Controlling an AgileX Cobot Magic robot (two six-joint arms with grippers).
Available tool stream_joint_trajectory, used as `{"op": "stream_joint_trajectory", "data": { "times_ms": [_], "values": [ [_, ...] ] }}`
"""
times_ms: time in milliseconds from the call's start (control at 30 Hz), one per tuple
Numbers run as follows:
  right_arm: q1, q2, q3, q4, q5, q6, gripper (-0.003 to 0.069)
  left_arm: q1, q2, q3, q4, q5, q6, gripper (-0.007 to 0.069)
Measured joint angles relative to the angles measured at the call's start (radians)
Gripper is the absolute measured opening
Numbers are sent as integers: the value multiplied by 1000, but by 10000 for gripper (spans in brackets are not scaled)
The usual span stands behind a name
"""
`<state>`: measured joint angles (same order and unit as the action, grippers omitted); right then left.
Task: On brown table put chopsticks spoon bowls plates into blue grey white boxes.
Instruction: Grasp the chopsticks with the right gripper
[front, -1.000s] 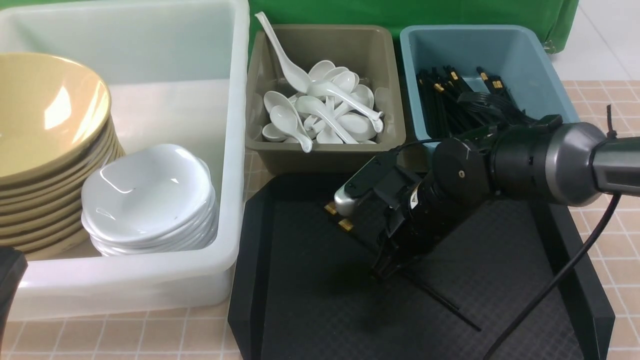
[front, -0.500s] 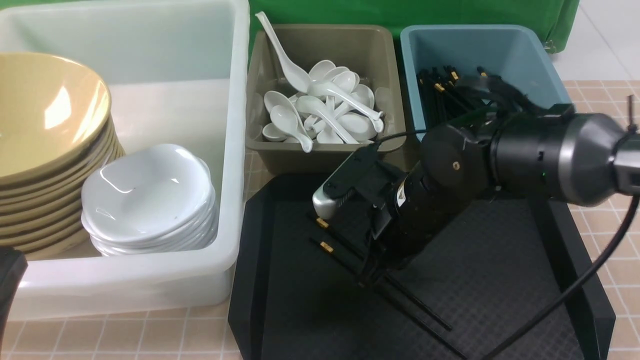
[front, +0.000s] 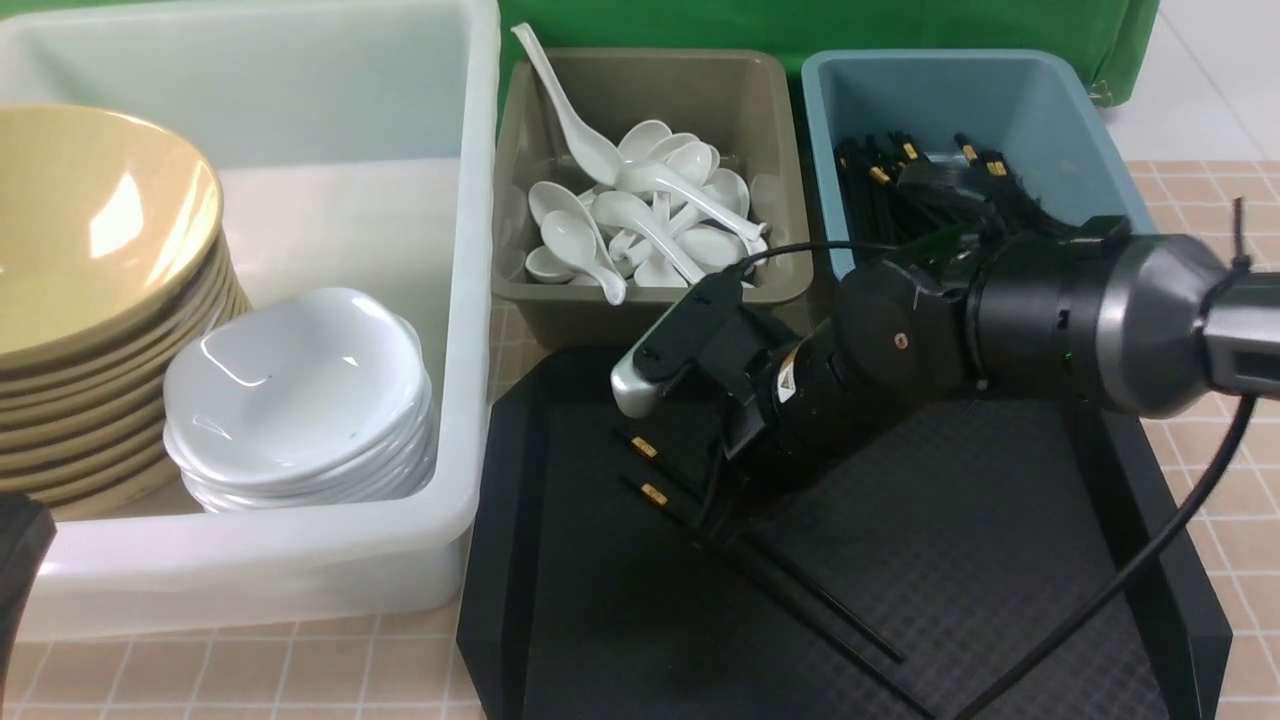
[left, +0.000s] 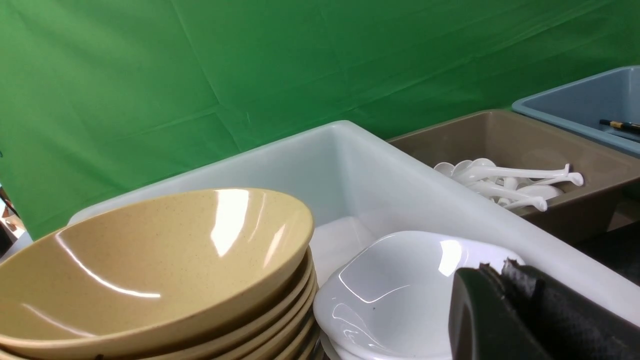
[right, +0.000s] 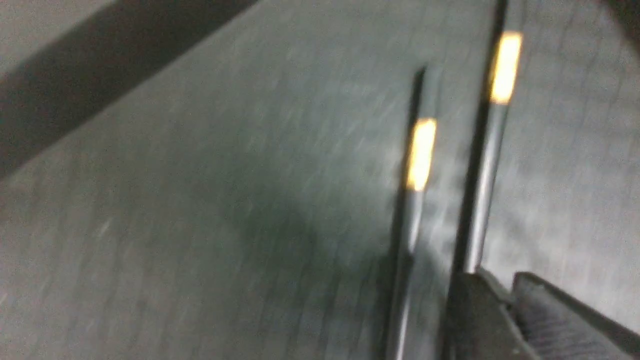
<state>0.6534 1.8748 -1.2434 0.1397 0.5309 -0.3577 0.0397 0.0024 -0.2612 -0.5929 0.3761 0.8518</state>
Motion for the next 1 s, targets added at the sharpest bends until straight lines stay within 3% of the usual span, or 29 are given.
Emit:
{"op": "stream_joint_trajectory", "data": {
  "times_ms": [133,267,367,500,567,833,1000],
  "values": [
    [0,40,0,0,-49,-5,229,0,0,0,0,1,0,7],
    [0,80,0,2,-66,-5,235,0,0,0,0,1,0,7],
    [0,82,-1,3,-76,-5,208,0,0,0,0,1,0,7],
    [0,87,-14,5,-59,-5,90,0,0,0,0,1,0,7],
    [0,89,-26,5,-40,-5,68,0,0,0,0,1,0,7],
    [0,-26,-50,3,67,-25,67,0,0,0,0,1,0,7],
    [-12,-193,-50,-14,29,-90,67,0,0,0,0,1,0,7]
  ]
}}
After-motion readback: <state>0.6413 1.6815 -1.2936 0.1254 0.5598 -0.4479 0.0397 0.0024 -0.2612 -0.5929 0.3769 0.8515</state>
